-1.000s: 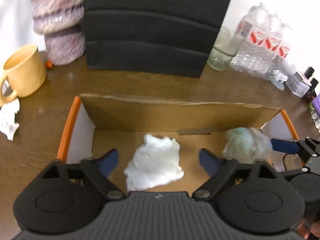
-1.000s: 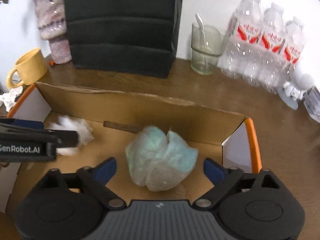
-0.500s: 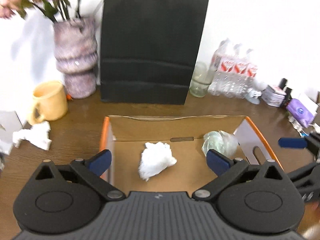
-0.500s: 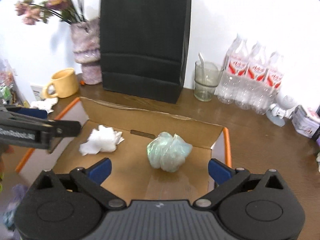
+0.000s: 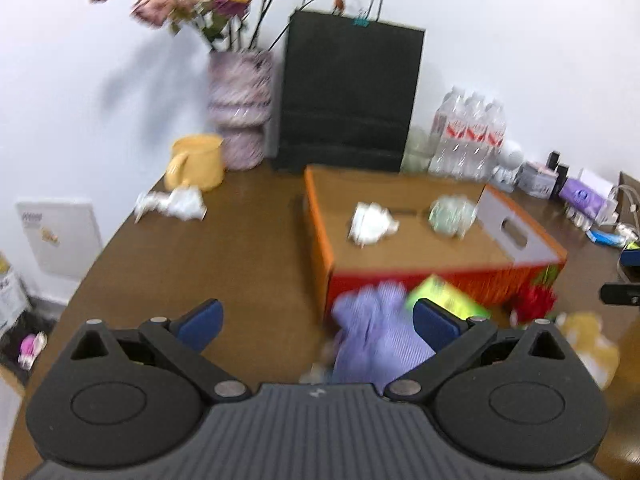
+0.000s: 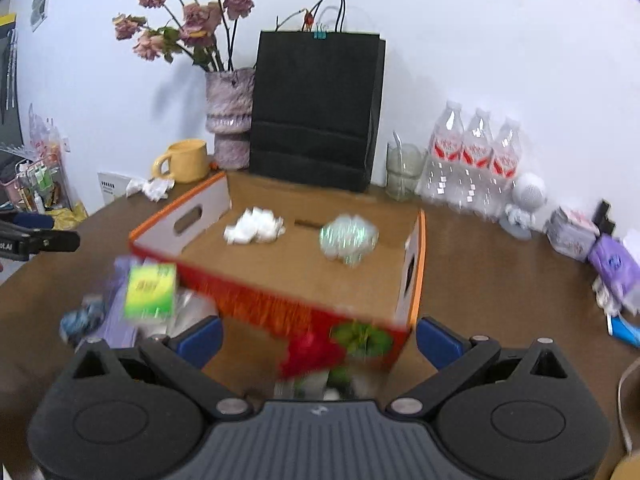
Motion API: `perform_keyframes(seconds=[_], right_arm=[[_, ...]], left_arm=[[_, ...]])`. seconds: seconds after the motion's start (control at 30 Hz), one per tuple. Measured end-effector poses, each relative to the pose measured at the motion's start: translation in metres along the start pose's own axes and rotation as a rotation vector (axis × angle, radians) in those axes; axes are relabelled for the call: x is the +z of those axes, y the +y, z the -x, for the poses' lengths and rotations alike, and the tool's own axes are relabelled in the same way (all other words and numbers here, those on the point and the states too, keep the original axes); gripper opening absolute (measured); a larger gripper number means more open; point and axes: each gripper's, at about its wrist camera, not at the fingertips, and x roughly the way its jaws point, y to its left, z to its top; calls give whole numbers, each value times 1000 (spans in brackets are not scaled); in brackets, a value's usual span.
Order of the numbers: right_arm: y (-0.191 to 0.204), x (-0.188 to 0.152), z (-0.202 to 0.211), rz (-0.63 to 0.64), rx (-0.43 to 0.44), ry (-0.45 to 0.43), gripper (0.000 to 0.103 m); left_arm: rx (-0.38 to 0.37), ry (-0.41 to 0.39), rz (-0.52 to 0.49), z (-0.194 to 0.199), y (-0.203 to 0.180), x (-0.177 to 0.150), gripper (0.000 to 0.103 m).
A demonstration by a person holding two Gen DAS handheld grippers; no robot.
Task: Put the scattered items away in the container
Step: 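Release tissue and plastic bag into the cardboard box with both tools, then grasp blue wrapped packet with left tool while right tool grasps white plush toy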
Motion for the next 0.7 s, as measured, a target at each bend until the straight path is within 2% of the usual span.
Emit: perform_keyframes(seconds=[0.17, 0.33, 0.7], right_arm=[[5, -40, 2, -76, -62, 26, 103], [-1, -68, 0, -179, -80, 58, 103], [-12, -71, -16, -243, -122, 96, 103]], left_arm=[[22, 38, 16, 0, 3, -40, 103], [16, 45, 17, 2, 0, -54, 103], [45, 50, -31, -19, -4, -56, 103]])
